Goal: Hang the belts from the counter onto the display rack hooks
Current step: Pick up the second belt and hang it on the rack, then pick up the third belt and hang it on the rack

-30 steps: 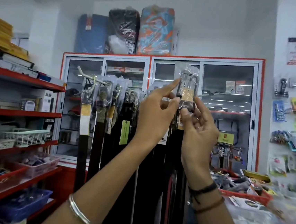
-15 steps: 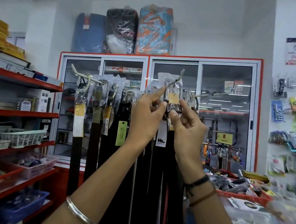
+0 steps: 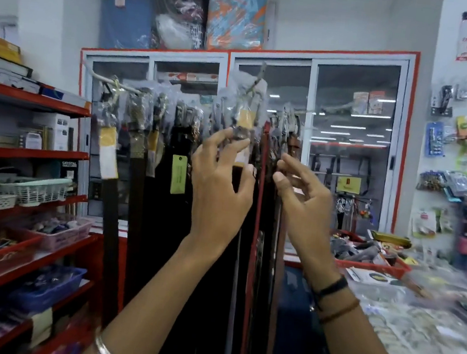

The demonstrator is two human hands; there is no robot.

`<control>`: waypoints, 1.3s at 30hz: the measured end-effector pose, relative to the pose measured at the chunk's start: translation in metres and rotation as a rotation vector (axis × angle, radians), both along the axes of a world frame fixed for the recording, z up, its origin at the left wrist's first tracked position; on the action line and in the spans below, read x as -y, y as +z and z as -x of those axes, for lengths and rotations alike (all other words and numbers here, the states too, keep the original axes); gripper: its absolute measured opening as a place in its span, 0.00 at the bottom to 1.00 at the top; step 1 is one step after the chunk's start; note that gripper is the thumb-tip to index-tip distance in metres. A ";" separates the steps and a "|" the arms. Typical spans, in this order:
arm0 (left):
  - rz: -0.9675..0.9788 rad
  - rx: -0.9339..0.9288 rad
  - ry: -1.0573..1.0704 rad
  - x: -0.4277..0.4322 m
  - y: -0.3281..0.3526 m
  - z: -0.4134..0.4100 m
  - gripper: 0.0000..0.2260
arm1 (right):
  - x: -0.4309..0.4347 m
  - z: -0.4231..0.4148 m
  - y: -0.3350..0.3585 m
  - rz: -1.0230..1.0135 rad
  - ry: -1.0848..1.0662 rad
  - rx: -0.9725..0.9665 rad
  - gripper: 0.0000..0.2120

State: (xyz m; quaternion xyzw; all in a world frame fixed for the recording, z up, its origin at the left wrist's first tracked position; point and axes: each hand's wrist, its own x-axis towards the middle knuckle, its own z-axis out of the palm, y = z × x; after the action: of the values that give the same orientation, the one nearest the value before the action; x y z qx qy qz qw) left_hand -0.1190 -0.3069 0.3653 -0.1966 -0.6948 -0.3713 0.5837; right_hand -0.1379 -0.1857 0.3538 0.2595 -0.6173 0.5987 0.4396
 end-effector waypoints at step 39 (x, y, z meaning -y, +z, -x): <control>0.575 1.323 -0.832 -0.526 -0.346 -0.061 0.16 | -0.603 -0.123 -0.326 -0.643 -1.010 1.572 0.26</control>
State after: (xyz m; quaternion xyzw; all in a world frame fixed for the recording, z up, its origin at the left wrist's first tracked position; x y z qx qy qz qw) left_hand -0.0578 0.2192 0.0198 -0.3201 -0.8327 -0.4036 -0.2030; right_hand -0.0149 0.4170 0.0281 -0.3988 -0.9051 0.1466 0.0169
